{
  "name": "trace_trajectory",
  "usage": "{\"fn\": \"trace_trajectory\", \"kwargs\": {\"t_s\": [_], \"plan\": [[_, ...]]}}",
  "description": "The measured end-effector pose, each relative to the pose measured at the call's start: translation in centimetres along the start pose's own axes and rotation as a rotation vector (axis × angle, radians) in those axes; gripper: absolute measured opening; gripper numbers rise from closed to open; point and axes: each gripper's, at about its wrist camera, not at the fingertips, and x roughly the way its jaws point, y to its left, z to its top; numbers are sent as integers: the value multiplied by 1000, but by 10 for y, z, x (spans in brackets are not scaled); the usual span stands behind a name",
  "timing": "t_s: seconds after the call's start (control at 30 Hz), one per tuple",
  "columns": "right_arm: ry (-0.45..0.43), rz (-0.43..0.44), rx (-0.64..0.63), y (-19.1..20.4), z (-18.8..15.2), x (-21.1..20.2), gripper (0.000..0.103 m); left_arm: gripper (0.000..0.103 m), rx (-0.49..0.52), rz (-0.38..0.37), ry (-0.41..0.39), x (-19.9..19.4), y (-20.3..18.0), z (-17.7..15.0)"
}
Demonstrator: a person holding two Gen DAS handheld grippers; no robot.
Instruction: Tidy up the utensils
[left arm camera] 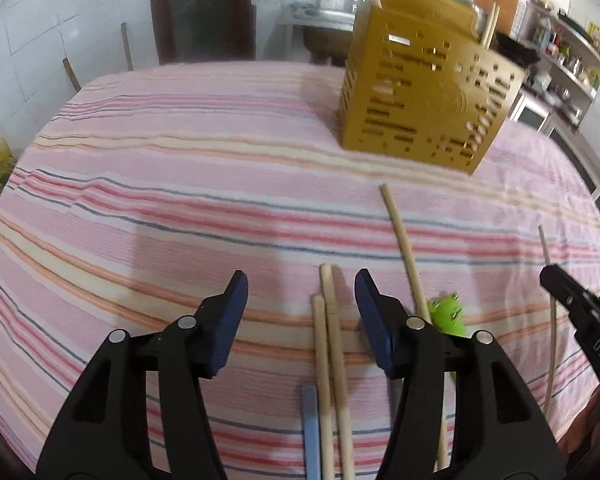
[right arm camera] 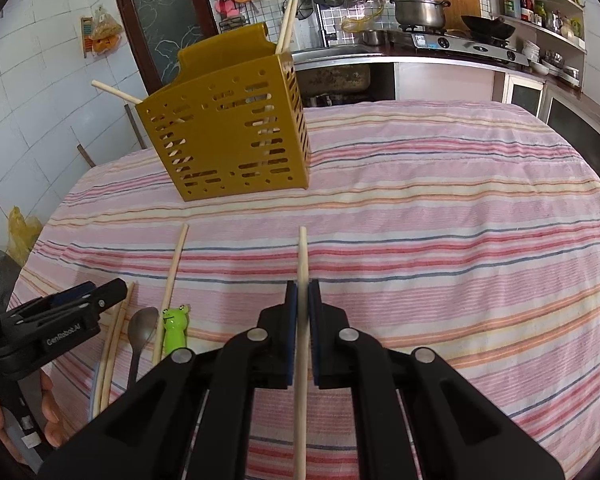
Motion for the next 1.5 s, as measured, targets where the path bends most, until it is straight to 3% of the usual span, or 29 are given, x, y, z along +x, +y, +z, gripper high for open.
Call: {"fn": "trace_trajectory", "kwargs": {"t_s": [0.1, 0.23, 0.37, 0.53, 1.0, 1.5], "plan": [[5, -5, 5, -2, 0, 2, 6, 52, 14, 21, 42, 7, -3, -3], [-3, -2, 0, -1, 1, 1, 6, 39, 58, 74, 40, 14, -14, -5], [-15, -7, -3, 1, 2, 0, 6, 19, 59, 63, 52, 18, -21, 1], [-32, -24, 13, -2, -2, 1, 6, 6, 60, 49, 30, 17, -22, -3], [-62, -31, 22, -2, -5, -1, 6, 6, 60, -7, -14, 6, -20, -9], [-159, 13, 51, -9, 0, -25, 6, 5, 80, -65, -206, -57, -15, -8]]}}
